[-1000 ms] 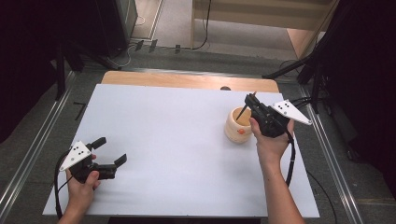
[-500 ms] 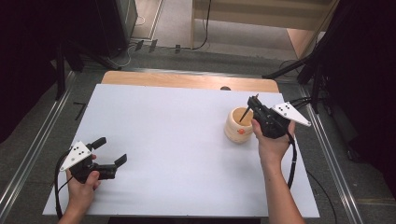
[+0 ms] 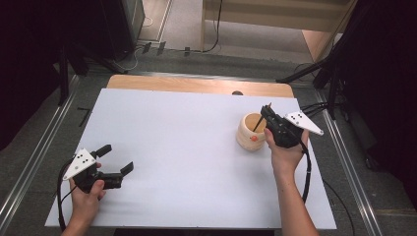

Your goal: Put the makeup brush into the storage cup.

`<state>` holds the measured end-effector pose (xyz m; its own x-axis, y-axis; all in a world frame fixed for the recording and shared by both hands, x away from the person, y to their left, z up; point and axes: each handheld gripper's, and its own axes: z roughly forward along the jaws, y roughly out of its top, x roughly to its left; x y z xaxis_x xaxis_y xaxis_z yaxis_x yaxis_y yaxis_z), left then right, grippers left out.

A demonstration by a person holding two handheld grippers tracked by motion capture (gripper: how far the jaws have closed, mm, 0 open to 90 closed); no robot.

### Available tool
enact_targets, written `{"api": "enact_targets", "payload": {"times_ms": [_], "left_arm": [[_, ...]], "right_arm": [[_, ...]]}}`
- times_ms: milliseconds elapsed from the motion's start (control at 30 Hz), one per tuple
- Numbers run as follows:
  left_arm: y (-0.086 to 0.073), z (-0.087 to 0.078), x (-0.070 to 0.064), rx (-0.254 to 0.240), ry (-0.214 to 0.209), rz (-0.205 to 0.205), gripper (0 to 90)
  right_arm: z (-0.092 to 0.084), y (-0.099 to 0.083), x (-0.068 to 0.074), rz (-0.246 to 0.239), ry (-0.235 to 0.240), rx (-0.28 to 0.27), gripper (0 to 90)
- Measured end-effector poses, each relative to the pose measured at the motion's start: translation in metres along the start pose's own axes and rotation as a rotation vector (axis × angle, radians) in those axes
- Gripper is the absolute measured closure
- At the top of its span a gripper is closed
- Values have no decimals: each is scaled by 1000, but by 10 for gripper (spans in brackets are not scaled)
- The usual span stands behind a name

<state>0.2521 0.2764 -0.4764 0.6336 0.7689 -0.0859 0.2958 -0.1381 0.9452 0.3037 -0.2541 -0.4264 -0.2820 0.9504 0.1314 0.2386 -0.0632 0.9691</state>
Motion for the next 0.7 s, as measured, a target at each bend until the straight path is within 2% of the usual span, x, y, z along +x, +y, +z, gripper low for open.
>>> {"api": "enact_targets", "payload": {"times_ms": [367, 700], "left_arm": [[-1, 1, 0, 1, 2, -3, 1], [-1, -1, 1, -3, 1, -7, 1]], "right_arm": [[7, -16, -5, 9, -13, 41, 846], [17, -27, -2, -1, -9, 81, 846]]}}
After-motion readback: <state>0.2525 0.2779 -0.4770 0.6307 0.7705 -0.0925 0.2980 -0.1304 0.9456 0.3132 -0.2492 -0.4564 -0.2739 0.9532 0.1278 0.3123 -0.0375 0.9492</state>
